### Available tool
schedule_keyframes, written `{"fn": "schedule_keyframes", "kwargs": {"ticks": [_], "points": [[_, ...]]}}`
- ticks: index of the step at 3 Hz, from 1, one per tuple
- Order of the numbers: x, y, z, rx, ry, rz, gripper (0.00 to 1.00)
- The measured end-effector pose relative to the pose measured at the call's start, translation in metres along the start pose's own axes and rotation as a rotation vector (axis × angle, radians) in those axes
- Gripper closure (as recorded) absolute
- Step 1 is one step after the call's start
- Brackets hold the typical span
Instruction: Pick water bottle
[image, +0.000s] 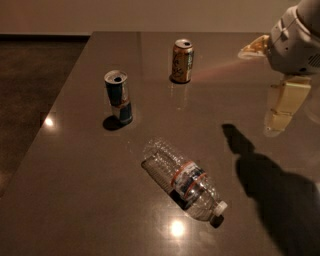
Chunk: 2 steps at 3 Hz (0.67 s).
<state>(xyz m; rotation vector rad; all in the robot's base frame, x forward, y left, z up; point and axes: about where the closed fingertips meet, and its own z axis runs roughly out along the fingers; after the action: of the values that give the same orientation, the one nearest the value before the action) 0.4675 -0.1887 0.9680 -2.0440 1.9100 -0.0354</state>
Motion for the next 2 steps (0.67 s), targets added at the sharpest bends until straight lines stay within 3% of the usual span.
{"fn": "schedule_keyframes", "kwargs": {"ticks": [1,2], "points": [[-0.016,-0.007,0.006,-0.013,-0.065,-0.198,0.0],[-0.03,-0.005,0.01,-0.029,-0.085,-0.406,0.0]]}}
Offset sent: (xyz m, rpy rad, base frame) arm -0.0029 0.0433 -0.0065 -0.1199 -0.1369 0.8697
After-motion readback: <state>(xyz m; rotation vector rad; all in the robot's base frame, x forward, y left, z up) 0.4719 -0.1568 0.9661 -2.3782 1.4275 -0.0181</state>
